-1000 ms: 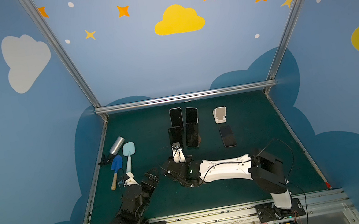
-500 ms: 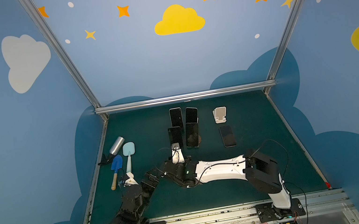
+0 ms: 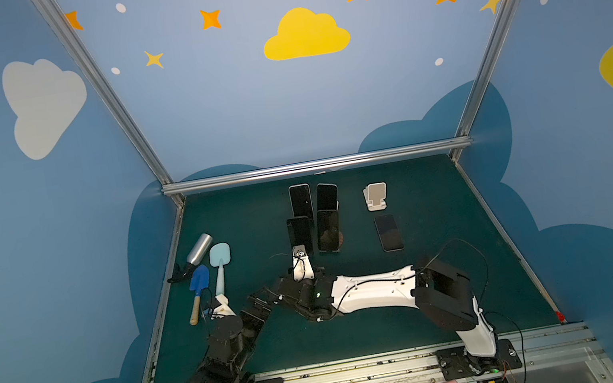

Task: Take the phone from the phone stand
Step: 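Lower the right gripper and close it on the dark phone's top edge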

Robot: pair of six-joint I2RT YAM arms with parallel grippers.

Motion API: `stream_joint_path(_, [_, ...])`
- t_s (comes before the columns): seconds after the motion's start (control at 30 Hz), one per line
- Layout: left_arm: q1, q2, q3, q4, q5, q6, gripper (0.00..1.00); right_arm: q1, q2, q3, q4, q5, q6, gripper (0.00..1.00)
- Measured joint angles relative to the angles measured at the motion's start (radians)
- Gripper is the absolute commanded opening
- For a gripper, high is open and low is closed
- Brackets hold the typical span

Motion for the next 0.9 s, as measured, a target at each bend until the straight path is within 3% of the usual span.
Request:
stream_joint_path(0.33, [0.000,0.000,0.004,-0.006,0.000,0.000,1.00,0.002,0.001,0.000,0.011,-0.001,-0.037,0.71])
stream_joint_path(0.9, [0.000,-0.008,0.004,-0.006,0.000,-0.001,1.00,0.011,-0.011,-0.055,0.156,-0.022,-0.175,0.67])
